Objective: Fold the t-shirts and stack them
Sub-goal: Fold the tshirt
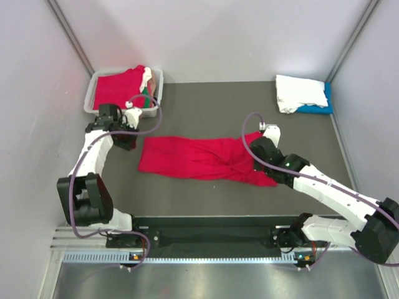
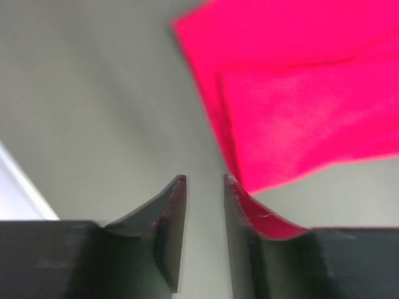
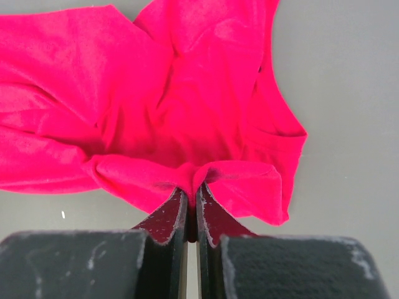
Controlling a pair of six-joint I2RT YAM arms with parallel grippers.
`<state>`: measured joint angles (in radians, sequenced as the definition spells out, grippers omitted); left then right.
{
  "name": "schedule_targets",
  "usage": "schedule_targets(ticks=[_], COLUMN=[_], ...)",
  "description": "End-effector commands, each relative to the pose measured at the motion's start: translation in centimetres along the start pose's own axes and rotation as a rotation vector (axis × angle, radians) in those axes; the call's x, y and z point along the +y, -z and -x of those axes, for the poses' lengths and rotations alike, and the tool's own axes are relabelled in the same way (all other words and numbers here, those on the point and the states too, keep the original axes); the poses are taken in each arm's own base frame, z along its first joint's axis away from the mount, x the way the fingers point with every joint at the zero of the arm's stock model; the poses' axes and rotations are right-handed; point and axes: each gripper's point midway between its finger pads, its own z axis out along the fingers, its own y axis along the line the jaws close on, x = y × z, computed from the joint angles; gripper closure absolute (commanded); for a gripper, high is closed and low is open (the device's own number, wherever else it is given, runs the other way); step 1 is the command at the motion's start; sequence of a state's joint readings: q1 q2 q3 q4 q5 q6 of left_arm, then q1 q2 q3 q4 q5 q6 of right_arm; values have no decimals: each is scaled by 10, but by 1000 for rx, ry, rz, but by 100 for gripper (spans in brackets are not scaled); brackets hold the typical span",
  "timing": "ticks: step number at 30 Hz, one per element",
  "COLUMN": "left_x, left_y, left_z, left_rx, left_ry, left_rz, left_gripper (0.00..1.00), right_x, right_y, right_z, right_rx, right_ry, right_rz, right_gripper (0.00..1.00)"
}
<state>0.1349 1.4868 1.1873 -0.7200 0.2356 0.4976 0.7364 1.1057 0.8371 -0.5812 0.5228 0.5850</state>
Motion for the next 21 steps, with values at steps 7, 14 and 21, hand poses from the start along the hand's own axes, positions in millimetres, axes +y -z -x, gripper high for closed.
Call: schedule_targets(ticks=[7, 14, 21], left_x=[-54, -49, -56], left_y=[11, -38, -69], left_z=[-39, -42, -2], left_rx=[12, 126, 108], left_ry=[-168, -124, -245], left_rz=[-71, -125, -51], left_gripper=[31, 16, 21], right_x=[4, 5, 6], right_y=[4, 2, -1], right_z=[-4, -12, -15], right_rx=[-6, 15, 23], right_ry=[-49, -43, -47], right_rz=[60, 70, 67], right_gripper=[100, 100, 100])
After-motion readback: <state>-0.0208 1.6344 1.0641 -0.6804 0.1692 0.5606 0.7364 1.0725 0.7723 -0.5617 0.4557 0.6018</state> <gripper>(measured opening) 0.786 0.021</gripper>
